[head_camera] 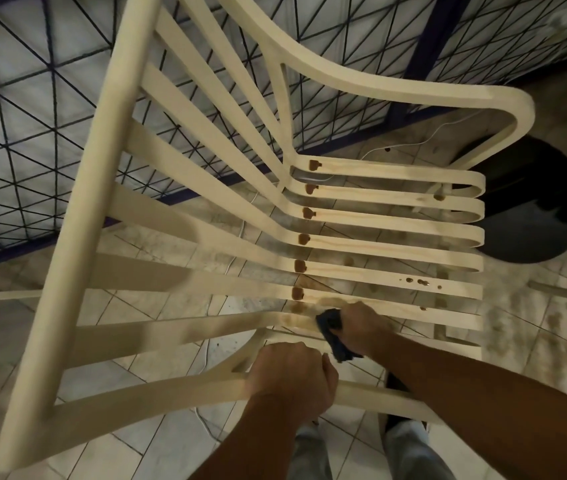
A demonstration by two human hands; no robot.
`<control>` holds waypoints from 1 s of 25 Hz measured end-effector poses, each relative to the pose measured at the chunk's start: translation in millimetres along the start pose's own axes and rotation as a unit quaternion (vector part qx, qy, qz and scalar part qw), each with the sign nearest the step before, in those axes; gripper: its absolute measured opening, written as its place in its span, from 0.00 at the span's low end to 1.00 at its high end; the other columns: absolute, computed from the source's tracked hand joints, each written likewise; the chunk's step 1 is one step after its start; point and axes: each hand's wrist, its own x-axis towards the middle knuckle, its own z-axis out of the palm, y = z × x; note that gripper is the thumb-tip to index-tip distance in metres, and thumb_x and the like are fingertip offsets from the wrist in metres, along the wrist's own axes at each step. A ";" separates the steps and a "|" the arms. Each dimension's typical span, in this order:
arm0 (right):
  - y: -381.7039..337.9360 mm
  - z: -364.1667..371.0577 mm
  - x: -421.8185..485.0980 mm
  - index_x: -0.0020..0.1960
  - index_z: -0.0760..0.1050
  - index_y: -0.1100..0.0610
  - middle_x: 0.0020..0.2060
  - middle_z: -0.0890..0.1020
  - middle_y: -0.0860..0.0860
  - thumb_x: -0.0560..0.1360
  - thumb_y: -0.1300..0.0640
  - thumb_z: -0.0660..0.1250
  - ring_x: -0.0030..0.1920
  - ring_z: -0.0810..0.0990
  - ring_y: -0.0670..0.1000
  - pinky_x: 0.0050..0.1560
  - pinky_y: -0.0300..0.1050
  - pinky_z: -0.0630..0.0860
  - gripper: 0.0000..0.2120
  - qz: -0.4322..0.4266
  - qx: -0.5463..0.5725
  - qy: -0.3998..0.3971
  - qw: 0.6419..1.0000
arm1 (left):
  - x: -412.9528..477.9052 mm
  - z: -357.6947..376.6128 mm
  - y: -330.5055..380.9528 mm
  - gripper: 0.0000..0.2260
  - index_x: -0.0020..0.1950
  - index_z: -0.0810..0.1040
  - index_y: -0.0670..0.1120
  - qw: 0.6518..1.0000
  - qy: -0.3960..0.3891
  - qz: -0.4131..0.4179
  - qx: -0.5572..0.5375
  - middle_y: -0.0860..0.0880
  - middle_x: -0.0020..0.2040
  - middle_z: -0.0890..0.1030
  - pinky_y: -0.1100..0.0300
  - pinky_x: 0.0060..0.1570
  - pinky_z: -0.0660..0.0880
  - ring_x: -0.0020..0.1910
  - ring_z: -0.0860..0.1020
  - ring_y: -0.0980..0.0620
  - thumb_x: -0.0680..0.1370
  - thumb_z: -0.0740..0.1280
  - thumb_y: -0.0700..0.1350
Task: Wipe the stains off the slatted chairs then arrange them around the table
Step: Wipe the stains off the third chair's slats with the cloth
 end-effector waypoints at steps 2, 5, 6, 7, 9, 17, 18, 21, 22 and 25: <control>-36.9 9.3 13.1 0.51 0.82 0.55 0.41 0.81 0.50 0.81 0.55 0.65 0.46 0.83 0.52 0.50 0.47 0.82 0.07 -0.018 -0.007 0.009 1.000 | 1.6 0.2 1.0 0.23 0.38 0.68 0.47 1.000 -0.012 -0.003 0.007 0.49 0.32 0.69 0.54 0.40 0.67 0.33 0.69 0.51 0.86 0.47 0.56; -70.6 21.5 26.9 0.49 0.81 0.55 0.40 0.79 0.51 0.79 0.56 0.68 0.43 0.80 0.52 0.43 0.46 0.77 0.04 -0.034 0.006 0.021 0.999 | 3.1 1.3 1.9 0.23 0.36 0.65 0.48 1.000 -0.027 -0.009 0.004 0.49 0.32 0.69 0.54 0.40 0.70 0.32 0.70 0.52 0.86 0.47 0.56; -73.2 22.7 28.7 0.49 0.81 0.55 0.41 0.80 0.52 0.78 0.55 0.69 0.44 0.80 0.52 0.43 0.46 0.76 0.04 -0.040 0.010 0.025 0.999 | 3.7 1.5 1.9 0.23 0.36 0.65 0.48 1.000 -0.027 -0.007 0.005 0.49 0.32 0.69 0.54 0.41 0.71 0.33 0.71 0.52 0.86 0.47 0.56; -72.1 22.8 29.4 0.49 0.81 0.55 0.42 0.81 0.53 0.78 0.54 0.68 0.45 0.81 0.53 0.44 0.47 0.78 0.05 -0.043 0.025 0.031 0.998 | 3.6 2.0 1.6 0.23 0.36 0.65 0.48 1.000 -0.027 -0.006 0.007 0.49 0.32 0.69 0.54 0.41 0.70 0.33 0.71 0.52 0.86 0.47 0.56; -56.9 22.7 25.2 0.48 0.80 0.54 0.42 0.82 0.52 0.79 0.52 0.66 0.44 0.83 0.53 0.47 0.48 0.81 0.07 -0.043 0.043 0.040 0.997 | 2.1 1.3 2.1 0.22 0.36 0.66 0.47 1.000 -0.025 -0.006 0.006 0.49 0.32 0.69 0.54 0.40 0.69 0.33 0.70 0.52 0.86 0.47 0.56; 22.8 18.4 -1.9 0.47 0.79 0.50 0.38 0.82 0.46 0.77 0.45 0.71 0.40 0.82 0.46 0.41 0.40 0.76 0.08 0.048 0.093 0.033 0.994 | 1.3 0.7 -1.5 0.23 0.38 0.69 0.46 1.000 -0.003 0.016 0.012 0.48 0.32 0.70 0.53 0.39 0.67 0.32 0.69 0.52 0.86 0.47 0.56; 9.1 19.7 0.9 0.45 0.79 0.49 0.37 0.82 0.46 0.77 0.44 0.70 0.39 0.82 0.46 0.40 0.42 0.78 0.09 0.043 0.107 0.030 0.993 | 2.0 2.8 -1.7 0.23 0.39 0.70 0.46 1.000 -0.005 0.019 0.009 0.48 0.33 0.71 0.53 0.40 0.68 0.33 0.71 0.51 0.86 0.47 0.56; -40.9 34.5 21.0 0.47 0.79 0.50 0.41 0.84 0.48 0.77 0.42 0.69 0.43 0.84 0.50 0.46 0.46 0.81 0.11 -0.003 0.129 0.036 0.991 | 4.6 9.5 -1.8 0.22 0.37 0.67 0.48 1.000 -0.008 0.012 -0.002 0.50 0.33 0.71 0.55 0.38 0.66 0.31 0.69 0.54 0.86 0.49 0.57; -57.4 33.5 22.6 0.51 0.80 0.51 0.44 0.84 0.49 0.78 0.44 0.69 0.46 0.83 0.51 0.48 0.46 0.80 0.11 -0.004 0.134 0.044 0.990 | 6.0 10.8 -1.7 0.21 0.37 0.65 0.49 1.000 -0.012 0.005 -0.010 0.50 0.32 0.71 0.55 0.37 0.65 0.31 0.68 0.54 0.86 0.49 0.57; -73.7 34.1 30.3 0.54 0.80 0.53 0.46 0.84 0.51 0.79 0.47 0.69 0.44 0.81 0.50 0.43 0.43 0.76 0.10 0.005 0.140 0.061 0.988 | 9.1 11.6 -0.7 0.21 0.36 0.64 0.49 1.000 -0.025 0.000 -0.009 0.50 0.32 0.70 0.56 0.34 0.63 0.30 0.67 0.55 0.85 0.49 0.57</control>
